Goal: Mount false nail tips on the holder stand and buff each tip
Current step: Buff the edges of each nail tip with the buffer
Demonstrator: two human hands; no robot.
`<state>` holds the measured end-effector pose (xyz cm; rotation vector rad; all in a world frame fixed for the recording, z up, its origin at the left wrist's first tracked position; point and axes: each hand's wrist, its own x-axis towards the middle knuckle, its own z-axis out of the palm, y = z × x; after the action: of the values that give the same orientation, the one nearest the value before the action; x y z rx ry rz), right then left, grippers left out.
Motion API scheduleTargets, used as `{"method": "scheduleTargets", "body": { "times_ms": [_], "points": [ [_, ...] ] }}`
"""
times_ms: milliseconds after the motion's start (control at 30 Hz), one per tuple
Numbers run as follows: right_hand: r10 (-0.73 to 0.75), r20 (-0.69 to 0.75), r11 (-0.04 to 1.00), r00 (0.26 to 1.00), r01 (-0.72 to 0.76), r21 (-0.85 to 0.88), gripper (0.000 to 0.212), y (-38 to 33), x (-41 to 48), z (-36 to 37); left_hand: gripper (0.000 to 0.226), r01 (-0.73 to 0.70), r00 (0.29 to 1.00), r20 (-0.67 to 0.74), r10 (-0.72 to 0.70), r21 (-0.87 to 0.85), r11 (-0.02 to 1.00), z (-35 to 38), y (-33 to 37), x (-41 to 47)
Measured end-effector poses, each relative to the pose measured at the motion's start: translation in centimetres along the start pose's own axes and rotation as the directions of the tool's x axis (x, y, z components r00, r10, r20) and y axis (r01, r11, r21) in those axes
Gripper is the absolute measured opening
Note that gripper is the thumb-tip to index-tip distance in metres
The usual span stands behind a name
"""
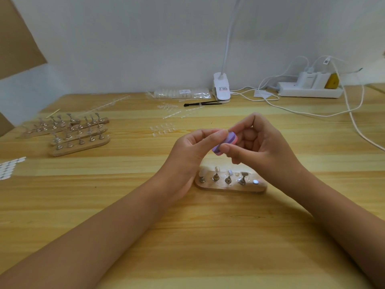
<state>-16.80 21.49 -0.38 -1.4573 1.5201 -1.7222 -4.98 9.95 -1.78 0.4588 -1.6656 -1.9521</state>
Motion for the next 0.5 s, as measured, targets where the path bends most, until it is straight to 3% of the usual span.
{"method": "scheduleTargets", "body": {
  "times_ms": [200, 500],
  "points": [
    [0.074, 0.069, 0.990, 0.995, -0.082, 0.113, 0.033, -0.35, 0.13, -0.70, 0.043, -0.011, 1.000, 0.015, 0.012, -0.065, 0.998, -0.46, 0.22, 0.09],
    [0.054, 0.054, 0.993, 0.997, -0.059, 0.106, 0.029, -0.37, 0.16, -0.86, 0.038, -0.003, 0.998, 0.058, 0.010, -0.113, 0.994, -0.52, 0.11, 0.35]
  ]
}}
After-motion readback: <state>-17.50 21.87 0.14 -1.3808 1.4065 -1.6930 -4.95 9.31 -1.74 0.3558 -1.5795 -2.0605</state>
